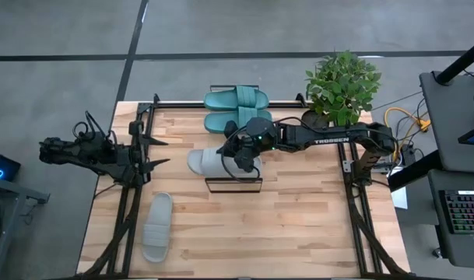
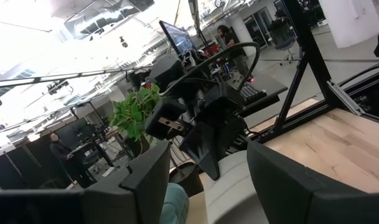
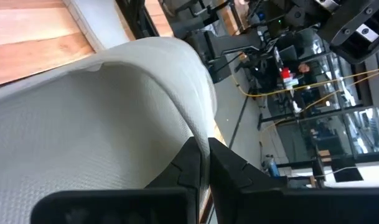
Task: Pick and place slides into the shelf
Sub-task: Put the right gray slide on the shelf
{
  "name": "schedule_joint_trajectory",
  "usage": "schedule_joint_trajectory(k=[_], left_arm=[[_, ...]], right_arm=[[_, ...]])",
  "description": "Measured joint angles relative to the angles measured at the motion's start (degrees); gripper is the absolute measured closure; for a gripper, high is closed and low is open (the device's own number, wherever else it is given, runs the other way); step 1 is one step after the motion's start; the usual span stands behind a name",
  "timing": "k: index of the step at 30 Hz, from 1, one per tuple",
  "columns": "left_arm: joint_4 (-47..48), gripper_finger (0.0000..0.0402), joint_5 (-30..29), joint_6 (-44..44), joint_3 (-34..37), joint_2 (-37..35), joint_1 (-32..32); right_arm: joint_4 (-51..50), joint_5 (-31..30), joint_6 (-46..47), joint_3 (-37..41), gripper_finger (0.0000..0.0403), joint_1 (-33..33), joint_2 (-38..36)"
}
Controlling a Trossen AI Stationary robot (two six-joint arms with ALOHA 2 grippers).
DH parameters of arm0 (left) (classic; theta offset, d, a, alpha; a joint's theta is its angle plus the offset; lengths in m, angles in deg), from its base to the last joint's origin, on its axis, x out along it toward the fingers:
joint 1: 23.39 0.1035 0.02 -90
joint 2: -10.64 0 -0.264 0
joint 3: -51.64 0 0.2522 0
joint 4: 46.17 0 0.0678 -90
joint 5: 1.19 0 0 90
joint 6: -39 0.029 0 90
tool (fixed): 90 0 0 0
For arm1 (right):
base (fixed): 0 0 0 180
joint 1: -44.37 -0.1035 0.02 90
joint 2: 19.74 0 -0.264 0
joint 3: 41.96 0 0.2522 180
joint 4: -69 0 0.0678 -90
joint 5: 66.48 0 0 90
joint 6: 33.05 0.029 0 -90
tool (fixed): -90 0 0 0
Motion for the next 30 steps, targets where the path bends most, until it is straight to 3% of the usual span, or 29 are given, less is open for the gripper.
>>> schedule_joint_trajectory(k=[11, 21, 30], left_arm=[[0.04, 0.0203, 0.01, 0.01, 0.00, 0.01, 0.00], [0.11, 0.0203, 0.01, 0.02, 0.00, -0.06, -0.02], [0.08, 0.0203, 0.01, 0.01, 0.01, -0.38, -0.01]], right_arm=[[2.78, 0.14, 0.05, 2.83, 0.0392, 0.53, 0.00], [7.05, -0.24, 0.78, 2.22, 0.0392, 0.43, 5.83], [6.22, -0.63, 3.00, 1.98, 0.0392, -0.07, 4.76]])
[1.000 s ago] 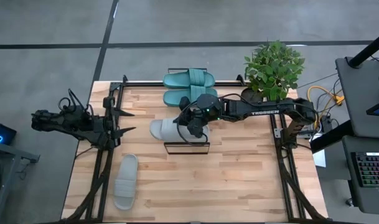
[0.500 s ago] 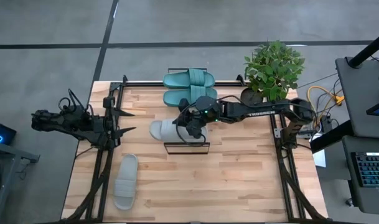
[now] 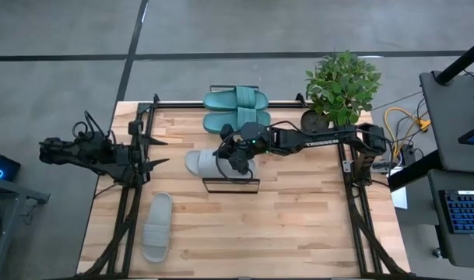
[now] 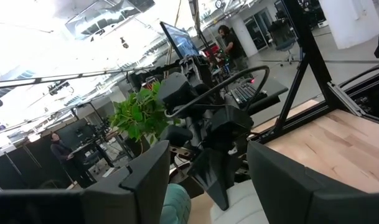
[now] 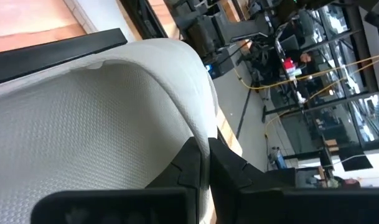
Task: Pick and place slides into the shelf
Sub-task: Put the right gray slide on the shelf
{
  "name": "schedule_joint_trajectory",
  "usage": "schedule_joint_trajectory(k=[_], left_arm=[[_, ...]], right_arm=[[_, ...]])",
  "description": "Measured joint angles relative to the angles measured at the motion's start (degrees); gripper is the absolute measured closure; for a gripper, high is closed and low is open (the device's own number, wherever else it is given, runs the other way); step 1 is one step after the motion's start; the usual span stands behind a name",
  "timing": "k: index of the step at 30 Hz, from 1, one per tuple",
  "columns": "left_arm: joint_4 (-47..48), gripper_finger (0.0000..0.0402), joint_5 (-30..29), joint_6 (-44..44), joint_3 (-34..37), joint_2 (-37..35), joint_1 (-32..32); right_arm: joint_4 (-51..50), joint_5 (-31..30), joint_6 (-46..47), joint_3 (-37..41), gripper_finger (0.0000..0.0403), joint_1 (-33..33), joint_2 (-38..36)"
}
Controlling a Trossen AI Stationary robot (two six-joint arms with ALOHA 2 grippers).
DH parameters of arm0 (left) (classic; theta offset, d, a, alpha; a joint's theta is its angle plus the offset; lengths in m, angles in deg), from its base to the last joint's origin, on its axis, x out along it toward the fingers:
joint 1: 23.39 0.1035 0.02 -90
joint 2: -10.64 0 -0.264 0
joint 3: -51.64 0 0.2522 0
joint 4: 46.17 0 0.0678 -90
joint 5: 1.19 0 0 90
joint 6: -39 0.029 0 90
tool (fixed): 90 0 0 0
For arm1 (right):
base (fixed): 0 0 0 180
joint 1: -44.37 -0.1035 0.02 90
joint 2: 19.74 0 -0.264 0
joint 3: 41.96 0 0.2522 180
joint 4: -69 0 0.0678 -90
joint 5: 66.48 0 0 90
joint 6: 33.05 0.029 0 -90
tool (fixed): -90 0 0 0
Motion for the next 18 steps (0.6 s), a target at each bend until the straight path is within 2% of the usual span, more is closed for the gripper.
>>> schedule_joint_trajectory(k=[6, 18], left_arm=[[0.00, 0.0203, 0.00, -0.02, 0.00, 0.04, 0.00], [-0.02, 0.0203, 0.00, -0.06, -0.01, 0.02, 0.00]], right_arm=[[-1.33, -0.32, 2.48, 0.00, 0.0385, -0.86, 0.04], [-4.17, -1.57, 5.51, -1.07, 0.0307, -1.10, 0.06]])
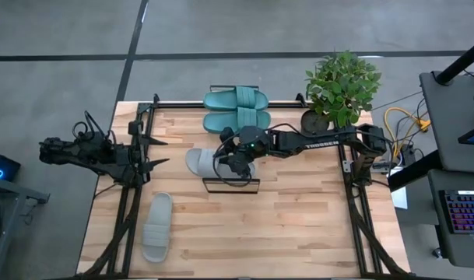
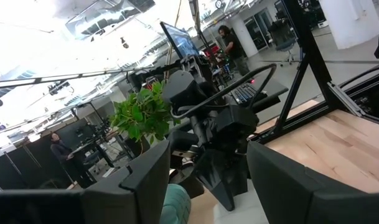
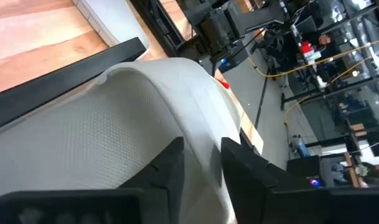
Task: Pick and place slides into the shelf
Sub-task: Put the right gray slide on the shelf
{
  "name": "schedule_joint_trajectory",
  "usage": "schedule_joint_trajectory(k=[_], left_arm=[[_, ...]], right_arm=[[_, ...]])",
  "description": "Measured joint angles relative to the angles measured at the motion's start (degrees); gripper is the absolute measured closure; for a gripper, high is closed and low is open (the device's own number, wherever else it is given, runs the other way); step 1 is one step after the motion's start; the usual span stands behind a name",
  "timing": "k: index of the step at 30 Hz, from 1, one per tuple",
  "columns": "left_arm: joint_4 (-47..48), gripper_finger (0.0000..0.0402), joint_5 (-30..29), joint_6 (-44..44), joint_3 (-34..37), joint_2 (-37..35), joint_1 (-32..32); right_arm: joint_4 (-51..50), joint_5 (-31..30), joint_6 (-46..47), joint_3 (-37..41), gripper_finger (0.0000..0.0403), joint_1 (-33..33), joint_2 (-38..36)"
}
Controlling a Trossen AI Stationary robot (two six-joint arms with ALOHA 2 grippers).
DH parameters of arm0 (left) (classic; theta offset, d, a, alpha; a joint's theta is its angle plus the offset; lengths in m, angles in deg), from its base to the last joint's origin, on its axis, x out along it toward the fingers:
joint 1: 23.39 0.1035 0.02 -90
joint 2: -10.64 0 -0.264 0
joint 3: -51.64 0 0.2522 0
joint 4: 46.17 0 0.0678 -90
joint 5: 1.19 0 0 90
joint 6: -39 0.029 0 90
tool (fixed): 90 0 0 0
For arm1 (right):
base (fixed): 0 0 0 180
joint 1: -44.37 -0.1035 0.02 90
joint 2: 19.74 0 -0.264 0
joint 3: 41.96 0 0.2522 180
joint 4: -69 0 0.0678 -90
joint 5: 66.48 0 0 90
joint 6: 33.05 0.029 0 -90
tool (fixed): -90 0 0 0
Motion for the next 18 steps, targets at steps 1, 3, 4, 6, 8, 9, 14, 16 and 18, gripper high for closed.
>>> schedule_joint_trajectory(k=[1, 3, 4, 6, 8, 9, 14, 16, 18], left_arm=[[0.00, 0.0203, 0.00, -0.01, 0.00, 0.00, 0.00], [-0.02, 0.0203, 0.00, -0.01, 0.00, 0.00, -0.01], [-0.02, 0.0203, 0.00, -0.01, 0.00, 0.00, 0.01], [-0.04, 0.0203, 0.00, -0.01, 0.00, 0.02, 0.00], [-0.03, 0.0203, 0.00, -0.01, 0.00, 0.00, -0.01], [-0.05, 0.0203, 0.00, -0.01, 0.00, 0.00, 0.00], [-0.07, 0.0203, 0.00, -0.05, 0.01, 0.02, -0.01], [-0.07, 0.0203, 0.00, -0.06, 0.02, 0.02, 0.01], [-0.07, 0.0203, 0.00, -0.06, 0.00, 0.02, 0.00]], right_arm=[[-0.91, 0.01, 0.15, -0.45, 0.0302, 0.00, 0.02], [-3.12, 0.12, 0.31, -1.56, 0.0293, 0.00, 0.03], [-4.08, 0.20, 0.58, -2.14, 0.0289, 0.00, 0.03], [-5.81, 0.58, 0.99, -3.44, 0.0282, 0.00, 0.03], [-7.48, 0.71, 0.73, -4.40, 0.0276, 0.00, 0.03], [-8.13, 0.74, 0.71, -4.76, 0.0274, 0.00, 0.03], [-9.29, 0.83, 0.23, -5.85, 0.0276, 0.00, 0.03], [-9.27, 0.85, -0.19, -6.08, 0.0279, 0.00, 0.03], [-9.29, 1.31, -1.00, -6.08, 0.0285, 0.00, 0.03]])
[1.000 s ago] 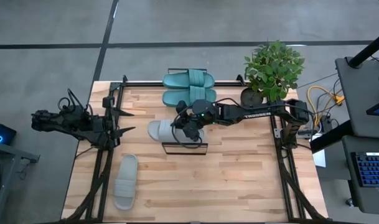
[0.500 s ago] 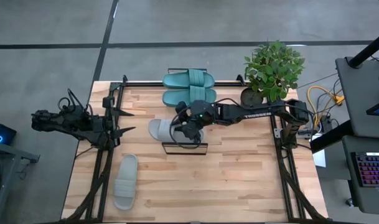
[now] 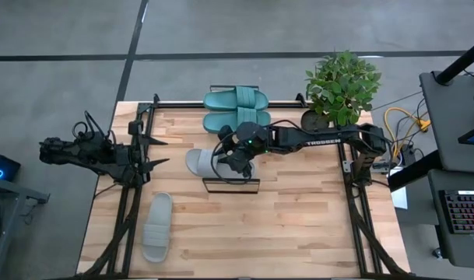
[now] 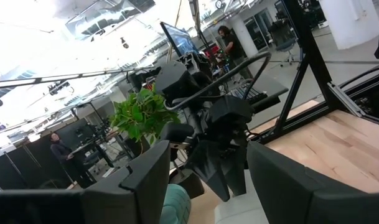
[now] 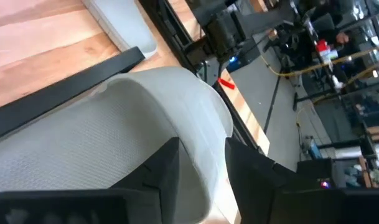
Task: Pick and place slides into the shelf
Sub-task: Put the right gray slide on the shelf
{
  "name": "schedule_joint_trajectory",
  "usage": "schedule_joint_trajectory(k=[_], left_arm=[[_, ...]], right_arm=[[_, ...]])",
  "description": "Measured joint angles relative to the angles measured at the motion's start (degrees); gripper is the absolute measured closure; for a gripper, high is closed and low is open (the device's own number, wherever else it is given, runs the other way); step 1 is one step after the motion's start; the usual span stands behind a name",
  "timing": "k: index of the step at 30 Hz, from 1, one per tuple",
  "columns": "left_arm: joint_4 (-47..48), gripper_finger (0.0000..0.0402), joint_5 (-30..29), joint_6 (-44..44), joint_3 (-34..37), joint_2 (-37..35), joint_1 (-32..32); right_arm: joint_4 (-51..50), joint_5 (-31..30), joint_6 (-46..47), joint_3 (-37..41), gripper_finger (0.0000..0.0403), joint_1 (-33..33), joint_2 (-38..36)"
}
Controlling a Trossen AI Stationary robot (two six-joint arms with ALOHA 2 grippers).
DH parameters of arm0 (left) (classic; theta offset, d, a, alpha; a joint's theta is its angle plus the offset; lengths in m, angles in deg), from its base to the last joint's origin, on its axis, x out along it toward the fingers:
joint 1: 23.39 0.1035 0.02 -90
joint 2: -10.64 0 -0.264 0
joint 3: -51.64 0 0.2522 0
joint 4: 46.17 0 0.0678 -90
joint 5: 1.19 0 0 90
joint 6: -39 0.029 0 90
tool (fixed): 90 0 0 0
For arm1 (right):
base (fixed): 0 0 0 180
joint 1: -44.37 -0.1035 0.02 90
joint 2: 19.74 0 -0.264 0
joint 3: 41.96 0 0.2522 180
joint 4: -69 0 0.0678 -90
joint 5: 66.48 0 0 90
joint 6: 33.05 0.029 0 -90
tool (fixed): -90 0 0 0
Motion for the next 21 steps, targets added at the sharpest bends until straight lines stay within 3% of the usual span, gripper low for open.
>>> schedule_joint_trajectory(k=[4, 21], left_arm=[[0.00, 0.0203, 0.00, -0.01, 0.00, 0.00, 0.00], [0.03, 0.0203, 0.00, -0.01, 0.00, 0.00, 0.00]], right_arm=[[-0.52, 3.39, -0.46, 0.13, 0.0304, 0.04, 0.12], [-0.56, 3.60, -3.70, 0.41, 0.0393, 0.07, 0.13]])
